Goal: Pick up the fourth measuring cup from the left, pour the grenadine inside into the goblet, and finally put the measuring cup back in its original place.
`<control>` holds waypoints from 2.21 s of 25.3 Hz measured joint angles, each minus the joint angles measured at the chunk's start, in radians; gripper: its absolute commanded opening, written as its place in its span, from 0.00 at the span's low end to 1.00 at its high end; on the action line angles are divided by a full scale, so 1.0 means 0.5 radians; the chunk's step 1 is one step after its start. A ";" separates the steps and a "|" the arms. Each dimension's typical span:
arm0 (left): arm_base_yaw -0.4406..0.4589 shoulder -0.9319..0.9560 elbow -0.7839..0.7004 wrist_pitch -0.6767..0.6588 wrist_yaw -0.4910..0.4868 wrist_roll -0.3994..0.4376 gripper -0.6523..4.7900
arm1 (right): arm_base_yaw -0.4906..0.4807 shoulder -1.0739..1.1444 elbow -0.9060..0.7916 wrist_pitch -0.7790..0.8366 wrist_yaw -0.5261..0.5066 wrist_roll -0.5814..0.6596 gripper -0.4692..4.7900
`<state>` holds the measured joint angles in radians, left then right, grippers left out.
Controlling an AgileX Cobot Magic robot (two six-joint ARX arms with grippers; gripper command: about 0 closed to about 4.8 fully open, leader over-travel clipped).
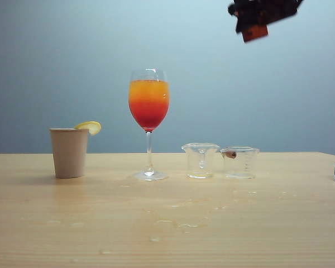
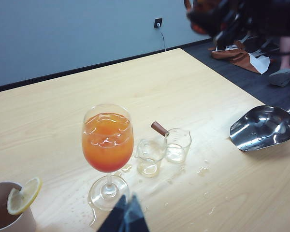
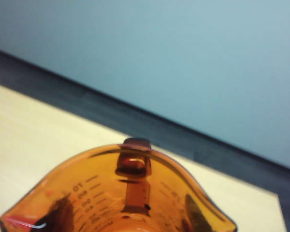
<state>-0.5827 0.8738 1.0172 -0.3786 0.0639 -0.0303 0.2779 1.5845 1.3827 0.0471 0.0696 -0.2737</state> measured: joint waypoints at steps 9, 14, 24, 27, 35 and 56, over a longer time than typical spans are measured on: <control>0.000 0.000 0.000 0.000 0.000 0.000 0.11 | -0.069 0.003 -0.525 0.354 -0.005 0.105 0.30; -0.001 0.000 0.000 0.000 0.000 0.000 0.11 | -0.072 0.003 -0.817 0.709 0.023 0.167 0.30; 0.000 0.000 0.000 0.000 0.000 0.000 0.11 | -0.102 0.004 -1.302 1.253 0.040 0.240 0.31; -0.001 0.000 0.000 0.000 0.000 0.000 0.11 | -0.156 0.005 -1.338 1.292 0.039 0.301 0.31; 0.000 0.001 0.000 0.000 0.000 0.000 0.11 | -0.221 0.205 -1.351 1.437 -0.043 0.378 0.31; 0.000 0.002 0.000 0.000 0.000 0.000 0.11 | -0.222 0.620 -1.352 1.663 -0.053 0.428 0.31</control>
<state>-0.5827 0.8745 1.0172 -0.3786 0.0639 -0.0303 0.1669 1.8942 0.7067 0.8787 0.0433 -0.0597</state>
